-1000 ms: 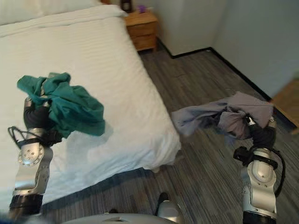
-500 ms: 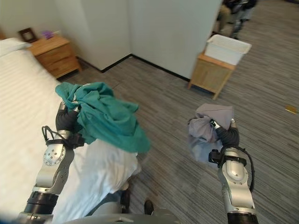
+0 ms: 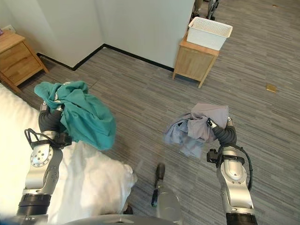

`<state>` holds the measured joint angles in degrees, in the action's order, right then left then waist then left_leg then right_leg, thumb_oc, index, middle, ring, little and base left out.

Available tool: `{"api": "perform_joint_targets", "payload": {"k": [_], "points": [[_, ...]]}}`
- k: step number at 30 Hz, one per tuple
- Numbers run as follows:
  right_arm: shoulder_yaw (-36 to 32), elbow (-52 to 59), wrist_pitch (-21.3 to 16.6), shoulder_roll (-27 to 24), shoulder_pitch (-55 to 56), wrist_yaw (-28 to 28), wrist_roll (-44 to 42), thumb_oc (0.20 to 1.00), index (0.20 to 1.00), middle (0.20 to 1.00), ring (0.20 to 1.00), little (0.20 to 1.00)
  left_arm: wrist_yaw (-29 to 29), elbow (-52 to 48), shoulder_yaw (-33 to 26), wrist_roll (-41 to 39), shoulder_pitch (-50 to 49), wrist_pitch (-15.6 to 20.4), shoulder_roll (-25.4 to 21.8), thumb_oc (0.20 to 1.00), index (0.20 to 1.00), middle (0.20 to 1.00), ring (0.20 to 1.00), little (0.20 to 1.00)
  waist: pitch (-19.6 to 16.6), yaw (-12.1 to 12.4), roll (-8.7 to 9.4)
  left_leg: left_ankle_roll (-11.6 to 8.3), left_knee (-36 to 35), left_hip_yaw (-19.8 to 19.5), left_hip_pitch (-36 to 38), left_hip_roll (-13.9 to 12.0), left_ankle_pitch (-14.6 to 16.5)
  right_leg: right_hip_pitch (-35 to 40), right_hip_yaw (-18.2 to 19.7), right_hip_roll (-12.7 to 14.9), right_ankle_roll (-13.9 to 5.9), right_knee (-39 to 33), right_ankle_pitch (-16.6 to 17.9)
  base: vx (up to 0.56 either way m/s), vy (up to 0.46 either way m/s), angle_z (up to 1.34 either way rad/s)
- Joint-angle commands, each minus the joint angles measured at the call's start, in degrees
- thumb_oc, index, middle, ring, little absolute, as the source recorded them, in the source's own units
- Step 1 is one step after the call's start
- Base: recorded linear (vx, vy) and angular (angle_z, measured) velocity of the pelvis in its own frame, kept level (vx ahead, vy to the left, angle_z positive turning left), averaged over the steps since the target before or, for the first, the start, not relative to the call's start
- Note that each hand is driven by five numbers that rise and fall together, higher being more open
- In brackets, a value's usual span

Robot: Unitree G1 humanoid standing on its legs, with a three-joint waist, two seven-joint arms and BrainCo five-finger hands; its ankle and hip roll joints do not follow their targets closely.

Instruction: Pick up bed clothes into laundry basket.

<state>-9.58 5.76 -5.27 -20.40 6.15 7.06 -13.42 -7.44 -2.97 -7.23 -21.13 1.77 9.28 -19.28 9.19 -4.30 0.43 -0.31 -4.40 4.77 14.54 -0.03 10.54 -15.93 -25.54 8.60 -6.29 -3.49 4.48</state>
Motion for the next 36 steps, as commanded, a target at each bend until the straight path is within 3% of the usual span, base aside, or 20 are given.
{"api": "perform_joint_targets", "payload": {"k": [1, 3, 5, 6, 7, 9, 11, 13, 14, 17, 18, 19, 21, 23, 25, 28, 30, 32, 34, 36], "points": [[-1.45, 3.21, -4.35, -1.61, -7.2, 0.89, 1.15, 0.2, 0.2, 0.2, 0.2, 0.2, 0.09, -4.21, -1.63, 1.87, 3.31, 4.24, -4.49, 0.2, 0.2, 0.2, 0.2, 0.2, -3.88, 0.13, 0.72, -5.66, 5.44, 0.53, 4.63, -3.76, -7.48, 4.07, 0.7, -0.17, -2.35, 2.47, 5.63, 0.44, -0.139, -0.06], [-0.5, 3.01, -4.46, -1.5, -7.63, 0.69, 0.42, 0.2, 0.2, 0.2, 0.2, 0.2, -0.22, -3.3, -1.15, 0.91, 3.57, 4.15, -3.76, 0.2, 0.2, 0.2, 0.2, 0.2, -4.53, -0.77, -0.25, -7.7, 13.02, 0.57, 4.17, -6.77, -14.0, 5.77, 1.12, -3.02, -0.12, 3.97, 3.36, 0.47, -0.201, -0.01], [0.7, 2.95, -4.64, -2.6, -8.23, 0.57, -0.84, 0.2, 0.2, 0.2, 0.2, 0.2, -0.96, -2.59, -0.18, -0.68, 4.99, 3.92, -3.32, 0.2, 0.2, 0.2, 0.2, 0.2, -3.82, -0.63, 0.78, -10.16, 29.8, 1.31, -1.2, -8.74, -22.59, 9.31, 0.64, -4.18, 3.09, 4.27, 0.48, 0.51, -0.34, -0.04], [1.03, 2.65, -4.49, -2.93, -8.29, 0.53, -1.34, 0.2, 0.2, 0.2, 0.2, 0.2, -0.67, -2.81, 0.1, -1.24, 5.1, 3.97, -3.38, 0.2, 0.2, 0.2, 0.2, 0.2, -2.79, 0.27, 1.68, -10.23, 36.38, 0.73, -4.37, -8.29, -23.84, 11.46, 1.21, -4.76, 4.38, 3.51, -0.66, 0.64, -0.424, -0.11], [1.07, 2.3, -4.03, -3.71, -8.21, 1.13, -1.48, 0.2, 0.2, 0.2, 0.2, 0.2, -0.49, -3.86, 0.3, -1.79, 4.86, 3.67, -3.3, 0.2, 0.2, 0.2, 0.2, 0.2, -0.49, 2.9, 3.62, -8.49, 43.91, -0.18, -10.84, -6.09, -21.29, 15.89, 3.82, -5.35, 5.3, 1.97, -2.46, 0.43, -0.277, -0.48], [1.18, 1.93, -3.79, -3.9, -8.2, 1.45, -1.55, 0.2, 0.2, 0.2, 0.2, 0.2, -0.71, -3.94, 0.75, -2.56, 5.15, 3.54, -2.9, 0.2, 0.2, 0.2, 0.2, 0.2, 0.44, 4.33, 4.45, -6.93, 44.16, 0.33, -14.96, -5.27, -19.31, 17.95, 5.7, -5.38, 5.35, 0.95, -2.82, 0.37, -0.158, -1.35], [1.45, 1.75, -3.88, -4.02, -8.89, 1.94, -1.91, 0.2, 0.2, 0.2, 0.2, 0.2, -0.46, -3.96, 1.82, -4.27, 5.35, 3.7, -2.22, 0.2, 0.2, 0.2, 0.2, 0.2, 2.04, 7.12, 5.08, -5.96, 41.42, 0.55, -23.85, -4.81, -16.36, 21.69, 7.84, -5.13, 4.47, 0.33, -4.35, 0.47, -0.068, -0.6], [1.72, 1.33, -4.25, -3.43, -9.68, 2.17, -2.43, 0.2, 0.2, 0.2, 0.2, 0.2, -0.15, -3.59, 2.42, -5.24, 4.87, 3.72, -1.64, 0.2, 0.2, 0.2, 0.2, 0.2, 1.95, 9.03, 4.52, -5.06, 32.58, 0.19, -27.54, -4.16, -16.44, 23.2, 9.28, -4.9, 3.57, 0.11, -5.25, 0.5, 0.072, -0.7], [2.03, 1.08, -4.46, -3.28, -9.84, 2.21, -2.1, 0.2, 0.2, 0.2, 0.2, 0.2, -0.07, -3.83, 2.41, -4.86, 4.04, 3.8, -1.59, 0.2, 0.2, 0.2, 0.2, 0.2, 1.31, 10.01, 4.03, -4.41, 23.37, 0.57, -27.53, -3.67, -16.57, 24.32, 10.12, -5.02, 2.81, -0.02, -6.4, 0.65, 0.125, -0.92], [3.45, 0.84, -4.25, -4.01, -10.77, 1.54, 0.51, 0.2, 0.2, 0.2, 0.2, 0.2, -0.14, -3.99, 1.9, -3.01, 2.0, 3.57, -1.41, 0.2, 0.2, 0.2, 0.2, 0.2, -0.88, 12.83, 2.49, -5.4, 4.29, -2.32, -28.09, -2.14, -21.73, 29.35, 12.4, -6.29, 1.44, -0.43, -9.09, 0.6, 0.107, -0.59], [3.52, 0.81, -4.26, -4.03, -10.75, 1.54, 0.55, 0.2, 0.2, 0.2, 0.2, 0.2, -0.19, -4.06, 1.9, -2.9, 1.9, 3.55, -1.33, 0.2, 0.2, 0.2, 0.2, 0.2, -0.92, 12.83, 2.66, -5.45, 3.4, -2.21, -27.55, -1.96, -22.1, 29.47, 12.43, -6.1, 1.4, -0.44, -9.25, 0.53, 0.112, -0.72], [3.81, 0.62, -3.37, -5.13, -13.07, 1.06, 2.18, 0.2, 0.2, 0.2, 0.2, 0.2, -0.28, -4.96, 1.19, -0.45, 0.97, 3.34, -2.34, 0.2, 0.2, 0.2, 0.2, 0.2, -2.16, 13.06, 2.56, -4.37, 5.85, -1.89, -25.77, -1.64, -19.47, 31.2, 13.05, -4.39, 0.37, 1.06, -10.6, 0.47, 0.16, -0.56], [3.02, 2.15, -3.04, -3.67, -10.89, 0.08, 1.43, 0.2, 0.2, 0.2, 0.2, 0.2, -0.23, -4.56, 0.46, -1.0, 1.04, 3.22, -3.18, 0.2, 0.2, 0.2, 0.2, 0.2, -2.39, 11.75, 2.72, -2.2, 7.07, -0.19, -22.95, -0.55, -17.69, 28.54, 13.25, -1.36, -1.55, 11.5, -6.93, 0.5, 0.238, -0.51], [3.35, 2.35, -3.41, -2.32, -11.34, 0.44, 1.59, 0.2, 0.2, 0.2, 0.2, 0.2, -0.53, -5.04, -0.55, -1.02, 1.82, 3.49, -4.16, 0.2, 0.2, 0.2, 0.2, 0.2, -1.45, 11.37, 1.84, 0.72, 5.65, 1.86, -18.23, -0.33, -15.53, 20.68, 14.58, 2.3, -4.0, 28.3, 0.34, 0.32, 0.255, -0.55], [3.13, 2.4, -2.55, -1.46, -9.96, -0.16, 2.91, 0.2, 0.2, 0.2, 0.2, 0.2, -0.69, -4.74, -0.68, -0.51, 2.73, 3.29, -5.21, 0.2, 0.2, 0.2, 0.2, 0.2, -0.37, 8.89, 0.27, 1.58, 3.9, 1.79, -13.94, -1.06, -14.65, 15.02, 16.37, 1.92, -3.46, 35.75, 2.24, 0.3, 0.185, -0.54], [1.48, 2.23, -1.66, -1.66, -7.64, -0.74, 3.8, 0.2, 0.2, 0.2, 0.2, 0.2, -0.79, -4.55, -0.63, 0.04, 3.82, 3.49, -5.74, 0.2, 0.2, 0.2, 0.2, 0.2, 0.23, 6.53, -0.6, 1.45, 2.27, 0.96, -10.8, -1.32, -14.53, 10.12, 17.27, 0.71, -2.53, 35.14, 0.82, 0.29, 0.034, 0.13], [-0.79, 1.47, -1.74, -1.78, -5.79, -0.22, 3.47, 0.2, 0.2, 0.2, 0.2, 0.2, -0.49, -4.43, -0.38, -0.54, 4.5, 3.83, -5.57, 0.2, 0.2, 0.2, 0.2, 0.2, -0.21, 4.94, -0.56, 0.58, 0.28, -0.35, -8.63, -1.03, -14.42, 7.9, 17.71, -1.11, -1.99, 27.51, -0.57, 0.39, -0.107, 0.6], [-4.05, -0.14, -3.16, -3.35, -5.32, 2.23, 4.74, 0.2, 0.2, 0.2, 0.2, 0.2, -1.57, -2.15, 0.75, 2.35, 5.98, 3.18, -5.02, 0.2, 0.2, 0.2, 0.2, 0.2, -0.92, 3.27, 2.06, -0.78, 1.13, -4.25, -7.36, 0.02, -11.24, 9.88, 24.26, -3.96, -2.25, 8.06, -0.91, 0.47, -0.242, 0.72], [-3.9, -1.02, -1.42, -3.43, -4.49, 2.43, 5.98, 0.2, 0.2, 0.2, 0.2, 0.2, 0.27, -2.84, 2.22, 0.98, 6.48, 2.81, -5.47, 0.2, 0.2, 0.2, 0.2, 0.2, -1.09, 3.33, 1.78, -0.98, 2.96, -5.25, -8.37, 0.01, -11.63, 11.9, 26.51, -4.05, -2.56, 7.6, -0.95, 0.15, -0.073, 0.9], [-3.32, 1.02, -0.77, -2.24, -2.55, 0.25, 4.37, 0.2, 0.2, 0.2, 0.2, 0.2, 0.7, -2.89, 1.96, -0.2, 5.63, 2.96, -5.17, 0.2, 0.2, 0.2, 0.2, 0.2, -1.51, 4.09, 2.11, -1.01, 3.49, -4.97, -8.37, -0.21, -11.09, 12.39, 24.9, -3.42, -2.09, 7.77, -1.32, 0.16, -0.083, 0.85]]}}
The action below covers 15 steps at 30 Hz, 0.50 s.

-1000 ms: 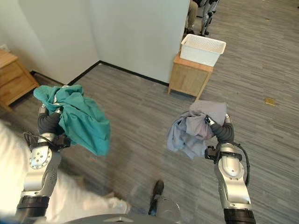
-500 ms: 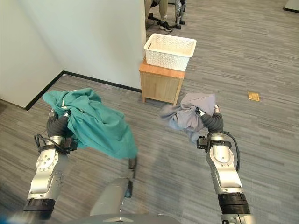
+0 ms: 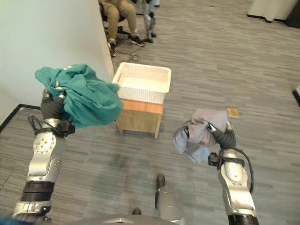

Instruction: Pick up bed clothes into laundry basket.

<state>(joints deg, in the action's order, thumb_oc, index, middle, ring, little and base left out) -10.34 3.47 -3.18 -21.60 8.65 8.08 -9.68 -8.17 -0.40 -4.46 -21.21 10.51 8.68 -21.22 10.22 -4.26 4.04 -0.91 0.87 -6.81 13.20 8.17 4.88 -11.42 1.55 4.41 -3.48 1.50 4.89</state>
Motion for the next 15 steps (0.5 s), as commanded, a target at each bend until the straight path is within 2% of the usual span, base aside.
{"api": "perform_joint_targets", "payload": {"k": [1, 5, 9, 10, 12, 13, 15], "points": [[-2.19, 3.11, -4.23, -1.19, -5.79, -0.73, -1.15, 0.2, 0.2, 0.2, 0.2, 0.2, 1.58, -4.76, -0.5, -0.9, -2.88, 4.29, -1.65, 0.2, 0.2, 0.2, 0.2, 0.2, -3.67, 4.62, -0.97, -0.62, -2.41, 6.81, -7.12, -8.08, -5.55, 9.38, -4.04, 0.61, -4.5, 0.93, -1.41, 0.28, -0.159, 0.57], [-2.12, 3.15, -4.77, -1.89, -7.37, -1.09, -2.27, 0.2, 0.2, 0.2, 0.2, 0.2, 2.22, -5.29, -0.88, -1.74, -4.29, 4.13, -0.5, 0.2, 0.2, 0.2, 0.2, 0.2, -5.24, 4.7, -0.98, -1.54, -2.98, 5.54, -7.44, -8.12, -5.36, 12.39, -7.18, 0.13, -3.79, -2.86, -1.67, 0.19, -0.091, 0.57], [-1.85, 3.09, -5.09, -3.16, -9.19, -1.03, -2.95, 0.2, 0.2, 0.2, 0.2, 0.2, 2.45, -4.94, -0.54, -2.08, -5.52, 3.47, -0.46, 0.2, 0.2, 0.2, 0.2, 0.2, -5.05, 5.57, -0.49, -2.58, -2.25, 4.07, -7.58, -8.93, -4.66, 14.34, -9.83, -0.27, -2.77, -3.83, -2.62, 0.11, -0.074, 0.44], [-2.17, 2.6, -5.13, -4.79, -10.99, -0.65, -2.84, 0.2, 0.2, 0.2, 0.2, 0.2, 2.52, -4.42, -0.38, -2.34, -5.81, 3.3, -0.46, 0.2, 0.2, 0.2, 0.2, 0.2, -4.59, 6.32, 0.08, -3.46, 0.11, 4.06, -8.98, -9.29, -4.69, 14.87, -11.65, 0.06, -2.48, -4.03, -2.96, 0.03, -0.013, 0.38], [-3.1, 2.15, -5.27, -6.74, -12.05, 0.46, -2.32, 0.2, 0.2, 0.2, 0.2, 0.2, 2.75, -4.16, 0.4, -3.19, -5.43, 3.18, -0.27, 0.2, 0.2, 0.2, 0.2, 0.2, -4.07, 6.5, 0.68, -4.71, 0.95, 6.74, -11.12, -11.12, -5.3, 15.87, -14.81, 1.36, -2.96, -4.5, -3.64, 0.04, 0.03, 0.37], [-3.84, 1.74, -5.35, -8.32, -12.7, 0.96, -2.17, 0.2, 0.2, 0.2, 0.2, 0.2, 2.88, -3.74, 1.16, -3.21, -5.04, 3.05, -0.06, 0.2, 0.2, 0.2, 0.2, 0.2, -3.23, 6.63, 1.29, -4.78, 1.58, 10.33, -13.29, -12.26, -6.36, 16.69, -16.9, 2.66, -3.45, -4.93, -3.21, 0.0, 0.026, 0.94], [-3.38, -0.96, -5.86, -11.73, -15.06, 0.97, -2.74, 0.2, 0.2, 0.2, 0.2, 0.2, 3.77, -2.86, 2.51, -3.16, -5.41, 3.03, -0.21, 0.2, 0.2, 0.2, 0.2, 0.2, -3.17, 7.67, 1.65, -4.55, 1.84, 12.24, -14.38, -12.21, -6.25, 16.92, -19.09, 3.15, -4.12, -5.54, -2.55, 0.0, 0.002, 1.33]]}}
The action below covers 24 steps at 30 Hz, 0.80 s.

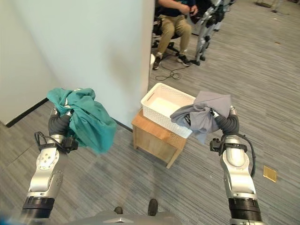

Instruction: Pick up bed clothes into laundry basket.

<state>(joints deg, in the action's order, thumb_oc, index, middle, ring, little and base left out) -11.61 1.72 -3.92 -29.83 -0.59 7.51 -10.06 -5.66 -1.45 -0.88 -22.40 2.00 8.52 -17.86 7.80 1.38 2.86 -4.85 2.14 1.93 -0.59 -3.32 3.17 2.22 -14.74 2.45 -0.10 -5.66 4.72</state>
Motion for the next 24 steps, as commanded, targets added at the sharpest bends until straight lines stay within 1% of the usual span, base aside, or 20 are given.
{"api": "perform_joint_targets", "payload": {"k": [1, 3, 4, 5, 6, 7, 8, 9, 10, 12, 13, 16, 17, 18, 24], "points": [[-2.53, -0.54, -3.95, -5.35, -6.27, 1.4, -2.06, 0.2, 0.2, 0.2, 0.2, 0.2, 2.07, -2.11, -0.96, -2.43, 2.57, 2.93, -4.02, 0.2, 0.2, 0.2, 0.2, 0.2, -1.19, 2.33, 2.81, -0.55, -0.28, 3.62, -0.36, -0.53, -4.36, 3.41, -3.37, 5.08, -7.73, 1.42, -2.53, 0.09, 0.043, 0.77], [-1.99, -4.26, -3.19, -10.45, -8.54, 0.72, -0.82, 0.2, 0.2, 0.2, 0.2, 0.2, 3.33, -1.66, -0.5, -2.89, 0.46, 2.55, -4.63, 0.2, 0.2, 0.2, 0.2, 0.2, -2.12, 3.51, 2.55, 0.06, -3.14, 3.44, 0.63, -0.01, -4.71, 3.79, -4.19, 4.94, -7.9, 1.2, -2.75, 0.15, 0.105, 0.34], [0.72, -11.31, -2.41, -15.54, -13.89, 0.48, -2.28, 0.2, 0.2, 0.2, 0.2, 0.2, 4.26, -1.94, -0.13, -4.5, -2.57, 2.24, -5.37, 0.2, 0.2, 0.2, 0.2, 0.2, -2.49, 5.35, 2.55, 0.44, -5.41, 3.21, 1.47, 0.62, -5.26, 3.78, -4.43, 5.11, -8.06, 1.26, -2.73, 0.14, 0.129, 0.17], [2.4, -14.34, -2.05, -16.98, -16.33, 0.34, -3.07, 0.2, 0.2, 0.2, 0.2, 0.2, 4.53, -2.5, 0.03, -5.21, -3.73, 2.13, -5.61, 0.2, 0.2, 0.2, 0.2, 0.2, -2.43, 6.04, 2.6, 0.52, -5.94, 3.31, 1.74, 0.81, -5.46, 3.68, -4.37, 5.12, -8.03, 1.25, -2.72, 0.1, 0.099, 0.07], [3.27, -15.24, -2.42, -17.29, -17.35, 0.34, -3.3, 0.2, 0.2, 0.2, 0.2, 0.2, 4.56, -2.66, -0.36, -5.26, -3.91, 2.06, -5.41, 0.2, 0.2, 0.2, 0.2, 0.2, -2.35, 5.86, 2.44, 0.53, -6.19, 3.5, 1.94, 0.8, -5.55, 3.67, -4.18, 5.12, -8.04, 1.27, -2.71, 0.04, 0.056, -0.06], [4.61, -17.94, -1.65, -19.07, -19.39, 0.06, -3.34, 0.2, 0.2, 0.2, 0.2, 0.2, 5.13, -2.78, -0.4, -5.54, -5.61, 1.86, -6.09, 0.2, 0.2, 0.2, 0.2, 0.2, -2.31, 6.87, 2.62, 0.65, -6.47, 3.54, 2.08, 1.03, -5.47, 3.65, -4.29, 5.09, -8.05, 1.13, -2.71, 0.02, 0.034, -0.02], [5.18, -18.53, -1.86, -19.25, -20.03, 0.04, -3.48, 0.2, 0.2, 0.2, 0.2, 0.2, 5.16, -2.91, -0.62, -5.58, -5.77, 1.82, -5.97, 0.2, 0.2, 0.2, 0.2, 0.2, -2.3, 6.8, 2.53, 0.66, -6.49, 3.68, 2.15, 1.02, -5.44, 3.63, -4.15, 5.09, -8.06, 1.13, -2.7, 0.04, 0.059, 0.02], [7.66, -22.56, -1.14, -21.49, -23.17, -0.4, -2.73, 0.2, 0.2, 0.2, 0.2, 0.2, 5.81, -3.09, -0.46, -6.22, -7.41, 1.77, -6.82, 0.2, 0.2, 0.2, 0.2, 0.2, -2.26, 8.13, 2.8, 0.76, -6.71, 3.49, 2.24, 1.19, -5.44, 3.6, -4.4, 5.17, -8.15, 0.99, -2.65, 0.03, 0.077, 0.06], [13.64, -29.24, -0.51, -24.27, -31.2, -0.42, -2.12, 0.2, 0.2, 0.2, 0.2, 0.2, 5.93, -3.18, -1.62, -7.47, -9.59, 1.67, -7.22, 0.2, 0.2, 0.2, 0.2, 0.2, -1.91, 8.93, 2.65, 0.82, -7.05, 3.83, 2.31, 1.32, -5.42, 3.29, -4.24, 5.27, -8.32, 0.91, -2.41, 0.03, 0.098, 0.0], [17.47, -34.0, 0.31, -26.05, -37.21, -0.38, -1.52, 0.2, 0.2, 0.2, 0.2, 0.2, 6.26, -2.94, -1.74, -8.34, -10.98, 1.51, -8.0, 0.2, 0.2, 0.2, 0.2, 0.2, -1.53, 10.01, 2.77, 0.85, -7.14, 3.82, 2.14, 1.47, -5.38, 2.9, -4.24, 5.3, -8.44, 0.87, -2.12, 0.01, 0.088, -0.01], [21.38, -38.58, 1.04, -28.02, -43.25, -0.11, 0.44, 0.2, 0.2, 0.2, 0.2, 0.2, 6.21, -2.89, -2.07, -9.0, -12.2, 1.41, -8.35, 0.2, 0.2, 0.2, 0.2, 0.2, -1.09, 10.68, 2.75, 0.89, -7.14, 3.59, 1.88, 1.63, -5.4, 2.67, -4.37, 5.37, -8.57, 0.81, -1.91, 0.01, 0.06, -0.01], [24.38, -41.84, 1.36, -29.1, -48.28, 0.38, 1.03, 0.2, 0.2, 0.2, 0.2, 0.2, 6.18, -2.87, -2.14, -9.68, -12.69, 1.32, -8.41, 0.2, 0.2, 0.2, 0.2, 0.2, -0.7, 10.87, 2.6, 0.87, -7.14, 3.54, 1.54, 1.65, -5.52, 2.37, -4.65, 5.38, -8.67, 0.74, -1.81, 0.0, 0.043, 0.06], [26.79, -45.36, 1.45, -29.42, -52.34, 0.42, 0.3, 0.2, 0.2, 0.2, 0.2, 0.2, 6.19, -2.78, -1.69, -9.92, -12.81, 1.27, -8.48, 0.2, 0.2, 0.2, 0.2, 0.2, -0.38, 11.17, 2.52, 0.87, -7.14, 3.31, 1.25, 1.75, -5.61, 2.17, -4.88, 5.39, -8.77, 0.66, -1.72, 0.01, 0.034, 0.04], [27.17, -45.65, 1.36, -29.44, -52.8, 0.4, 0.22, 0.2, 0.2, 0.2, 0.2, 0.2, 6.18, -2.75, -1.74, -9.94, -12.76, 1.28, -8.38, 0.2, 0.2, 0.2, 0.2, 0.2, -0.35, 11.1, 2.45, 0.87, -7.14, 3.32, 1.23, 1.76, -5.62, 2.14, -4.87, 5.4, -8.78, 0.66, -1.72, 0.0, 0.0, 0.0], [33.86, -54.82, 1.39, -31.48, -64.38, 1.03, -1.92, 0.2, 0.2, 0.2, 0.2, 0.2, 5.71, -2.22, -0.49, -10.67, -12.1, 1.32, -8.87, 0.2, 0.2, 0.2, 0.2, 0.2, 0.19, 11.4, 2.17, 0.87, -7.14, 3.03, 0.37, 2.09, -5.74, 1.33, -5.09, 5.5, -9.13, 0.66, -1.36, 0.01, 0.004, 0.01]]}}
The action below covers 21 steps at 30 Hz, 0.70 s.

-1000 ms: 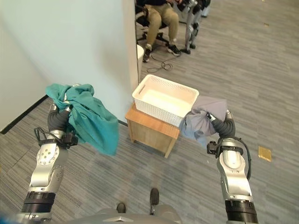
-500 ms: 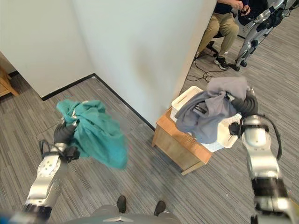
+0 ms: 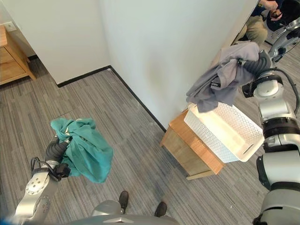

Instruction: Pick up bed clothes into laundry basket.

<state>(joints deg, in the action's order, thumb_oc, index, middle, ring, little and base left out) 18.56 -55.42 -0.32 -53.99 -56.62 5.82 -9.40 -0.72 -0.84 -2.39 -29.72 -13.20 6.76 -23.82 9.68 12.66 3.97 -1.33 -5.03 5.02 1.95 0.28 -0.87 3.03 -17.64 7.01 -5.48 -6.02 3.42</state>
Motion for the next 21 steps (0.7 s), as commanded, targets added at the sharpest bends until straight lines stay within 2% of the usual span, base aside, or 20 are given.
{"api": "perform_joint_targets", "payload": {"k": [1, 5, 10, 17, 21], "points": [[4.91, 0.86, -2.18, -7.96, -10.21, 2.7, -2.9, 0.2, 0.2, 0.2, 0.2, 0.2, 0.72, -2.72, 1.3, -3.33, 3.26, 3.09, -3.14, 0.2, 0.2, 0.2, 0.2, 0.2, -1.66, 0.04, 1.06, -2.63, 0.03, -0.04, -2.2, -1.51, -1.69, 0.41, -2.15, 0.92, -3.79, 1.02, 0.01, 0.02, 0.015, 0.06], [8.22, -1.78, -2.03, -9.36, -14.74, 2.92, -3.25, 0.2, 0.2, 0.2, 0.2, 0.2, 0.56, -2.65, 1.71, -3.21, 3.59, 3.13, -3.65, 0.2, 0.2, 0.2, 0.2, 0.2, -1.6, -0.38, 0.99, -2.68, 0.03, 0.14, -2.16, -1.52, -1.67, 0.21, -1.91, 0.87, -3.85, 1.02, 0.04, 0.0, 0.0, 0.0], [16.97, -8.83, 0.13, -12.32, -23.14, 3.02, 3.74, 0.2, 0.2, 0.2, 0.2, 0.2, 0.26, -2.86, 2.06, -3.47, 3.68, 2.89, -4.33, 0.2, 0.2, 0.2, 0.2, 0.2, -0.61, -1.45, 0.53, -2.71, 0.03, 0.39, -2.68, -1.43, -1.89, -0.9, -1.38, 0.84, -3.93, 1.02, 0.49, 0.0, 0.0, 0.0], [17.79, -11.45, 0.45, -12.17, -23.97, 2.95, 3.67, 0.2, 0.2, 0.2, 0.2, 0.2, -0.04, -2.85, 2.7, -3.87, 4.37, 3.24, -4.41, 0.2, 0.2, 0.2, 0.2, 0.2, 0.68, -1.84, -0.59, -2.71, 0.03, 0.35, -4.23, -1.26, -2.43, -2.65, -1.08, 1.01, -3.92, 1.08, 0.88, -0.03, 0.006, -0.09], [17.19, -12.14, 0.72, -10.77, -22.26, 3.04, 4.24, 0.2, 0.2, 0.2, 0.2, 0.2, -1.02, -3.1, 3.17, -4.62, 5.76, 3.81, -4.53, 0.2, 0.2, 0.2, 0.2, 0.2, 3.45, -1.8, -2.12, -2.68, 0.12, 0.16, -6.68, -1.08, -3.2, -5.76, -0.81, 1.33, -3.77, 1.39, 1.63, -0.09, 0.009, -0.04]]}}
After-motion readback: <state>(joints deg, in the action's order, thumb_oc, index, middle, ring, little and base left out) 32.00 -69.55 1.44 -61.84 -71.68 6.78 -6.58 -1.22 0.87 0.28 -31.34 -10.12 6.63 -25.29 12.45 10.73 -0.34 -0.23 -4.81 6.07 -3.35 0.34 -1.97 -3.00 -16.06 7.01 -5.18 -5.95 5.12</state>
